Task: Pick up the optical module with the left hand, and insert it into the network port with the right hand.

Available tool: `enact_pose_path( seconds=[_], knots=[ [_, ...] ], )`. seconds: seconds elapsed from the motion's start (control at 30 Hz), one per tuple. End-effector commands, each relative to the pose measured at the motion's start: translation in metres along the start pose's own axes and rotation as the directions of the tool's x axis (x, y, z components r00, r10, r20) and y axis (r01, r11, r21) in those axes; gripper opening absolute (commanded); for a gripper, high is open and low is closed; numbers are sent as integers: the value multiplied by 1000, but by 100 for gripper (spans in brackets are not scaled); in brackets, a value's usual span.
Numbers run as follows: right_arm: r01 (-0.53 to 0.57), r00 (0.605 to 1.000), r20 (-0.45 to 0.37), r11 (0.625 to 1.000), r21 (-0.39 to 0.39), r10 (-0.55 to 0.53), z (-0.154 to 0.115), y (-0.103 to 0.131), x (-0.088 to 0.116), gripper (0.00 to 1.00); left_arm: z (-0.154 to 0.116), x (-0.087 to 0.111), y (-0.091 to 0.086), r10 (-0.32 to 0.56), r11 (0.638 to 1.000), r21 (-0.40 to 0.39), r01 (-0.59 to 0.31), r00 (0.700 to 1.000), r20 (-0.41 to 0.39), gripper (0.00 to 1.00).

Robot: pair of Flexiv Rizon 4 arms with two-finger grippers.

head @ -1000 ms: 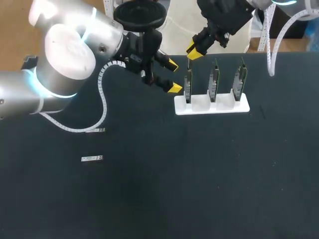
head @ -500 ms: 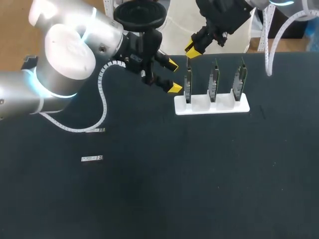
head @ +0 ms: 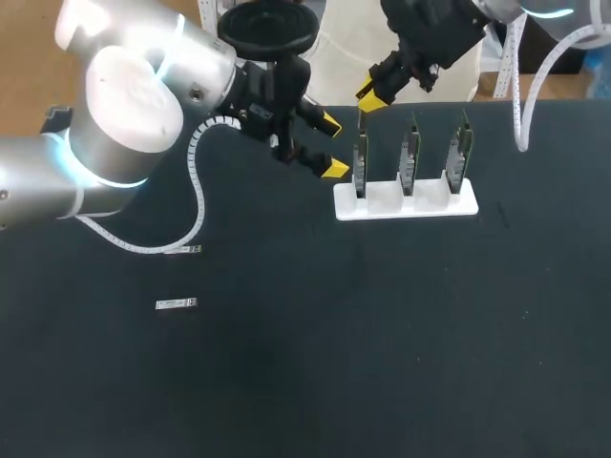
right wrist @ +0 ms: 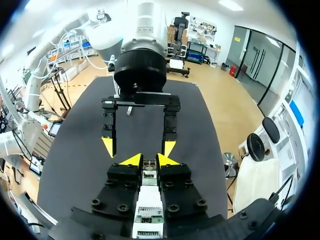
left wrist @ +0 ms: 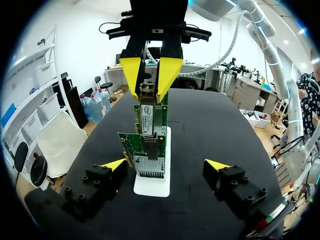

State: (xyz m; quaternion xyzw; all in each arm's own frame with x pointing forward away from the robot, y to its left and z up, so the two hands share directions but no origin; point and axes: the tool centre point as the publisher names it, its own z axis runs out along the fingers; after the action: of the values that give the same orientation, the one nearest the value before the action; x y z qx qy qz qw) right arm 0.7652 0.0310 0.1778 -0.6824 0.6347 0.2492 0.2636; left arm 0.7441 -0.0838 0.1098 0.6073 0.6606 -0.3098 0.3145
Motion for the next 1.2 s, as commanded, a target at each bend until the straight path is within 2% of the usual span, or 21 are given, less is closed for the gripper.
enact_pose_path(
  seconds=[0.03, 0.63, 1.2],
  knots=[
    [3, 1000, 5, 1000, 24, -3, -3, 9, 1, 0, 0, 0, 0, -1, 1000, -2, 1, 1000, -3, 100],
    [10, 1000, -13, 1000, 26, -10, 4, 5, 7, 0, 0, 0, 0, -1, 1000, -2, 1, 1000, -3, 100],
    [24, 1000, -7, 999, 33, -23, 1, 4, 3, 0, 0, 0, 0, -1, 1000, -2, 1, 1000, -3, 100]
  ],
)
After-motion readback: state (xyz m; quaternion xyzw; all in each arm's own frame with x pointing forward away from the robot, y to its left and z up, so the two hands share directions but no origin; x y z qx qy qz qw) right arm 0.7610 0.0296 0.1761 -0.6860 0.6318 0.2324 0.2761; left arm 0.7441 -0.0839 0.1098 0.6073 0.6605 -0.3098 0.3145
